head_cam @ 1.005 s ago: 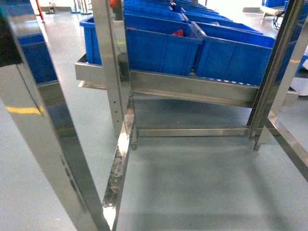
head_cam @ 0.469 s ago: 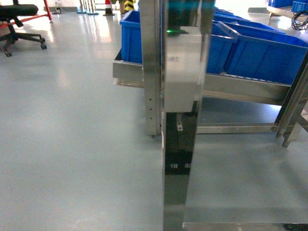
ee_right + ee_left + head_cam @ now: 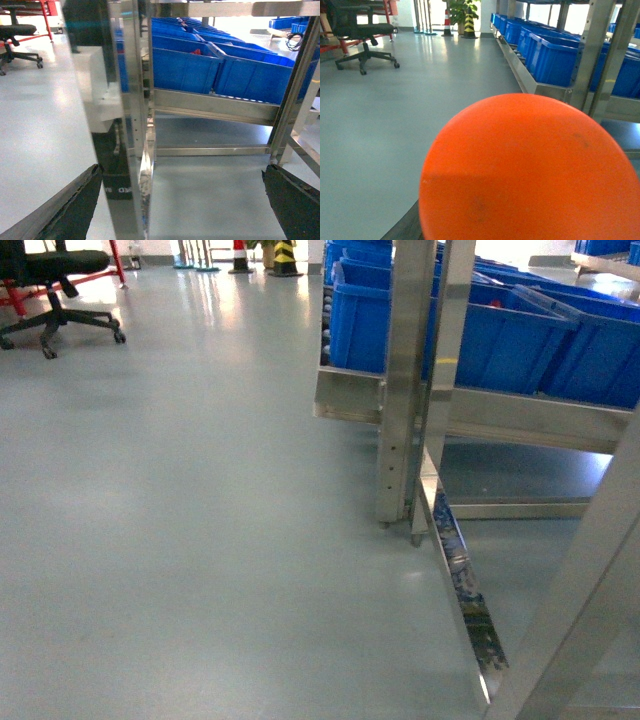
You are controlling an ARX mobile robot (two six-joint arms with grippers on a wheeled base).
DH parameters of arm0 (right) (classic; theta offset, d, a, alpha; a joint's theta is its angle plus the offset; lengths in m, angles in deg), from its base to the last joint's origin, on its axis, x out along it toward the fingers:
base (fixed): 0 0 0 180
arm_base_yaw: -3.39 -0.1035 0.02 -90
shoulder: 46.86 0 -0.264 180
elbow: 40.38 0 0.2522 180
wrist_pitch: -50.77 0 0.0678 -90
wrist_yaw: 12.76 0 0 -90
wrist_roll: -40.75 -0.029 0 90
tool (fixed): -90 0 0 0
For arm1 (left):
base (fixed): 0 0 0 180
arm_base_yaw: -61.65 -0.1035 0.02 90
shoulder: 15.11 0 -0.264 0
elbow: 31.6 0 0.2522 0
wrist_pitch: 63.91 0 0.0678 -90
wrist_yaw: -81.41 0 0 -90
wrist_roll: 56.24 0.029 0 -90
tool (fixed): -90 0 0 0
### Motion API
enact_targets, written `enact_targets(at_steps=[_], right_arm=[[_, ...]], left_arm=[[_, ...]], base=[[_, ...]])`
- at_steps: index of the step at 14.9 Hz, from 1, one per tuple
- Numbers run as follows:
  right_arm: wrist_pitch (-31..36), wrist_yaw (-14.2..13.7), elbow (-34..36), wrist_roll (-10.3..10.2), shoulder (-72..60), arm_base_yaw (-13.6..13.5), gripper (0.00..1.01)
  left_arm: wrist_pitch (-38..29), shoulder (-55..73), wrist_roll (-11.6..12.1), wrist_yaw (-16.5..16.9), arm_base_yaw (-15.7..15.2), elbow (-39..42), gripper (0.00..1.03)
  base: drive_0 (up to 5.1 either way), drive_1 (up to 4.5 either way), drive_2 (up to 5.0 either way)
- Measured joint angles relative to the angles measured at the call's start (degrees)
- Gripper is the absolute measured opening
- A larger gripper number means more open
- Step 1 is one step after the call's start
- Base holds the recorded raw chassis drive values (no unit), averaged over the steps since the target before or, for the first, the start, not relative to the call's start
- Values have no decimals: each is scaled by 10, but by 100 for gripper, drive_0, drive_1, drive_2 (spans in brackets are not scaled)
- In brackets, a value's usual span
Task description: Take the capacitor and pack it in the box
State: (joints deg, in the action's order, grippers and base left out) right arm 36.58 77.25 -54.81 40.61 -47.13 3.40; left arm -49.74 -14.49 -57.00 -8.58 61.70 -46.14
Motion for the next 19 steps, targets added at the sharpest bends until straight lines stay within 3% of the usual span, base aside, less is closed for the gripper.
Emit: enact_targets(at_steps=[19], right_arm=[[2, 0, 0, 0, 0, 0, 98]], left_arm=[[0, 0, 0, -1, 0, 0, 44]], base=[[-500, 245, 245]])
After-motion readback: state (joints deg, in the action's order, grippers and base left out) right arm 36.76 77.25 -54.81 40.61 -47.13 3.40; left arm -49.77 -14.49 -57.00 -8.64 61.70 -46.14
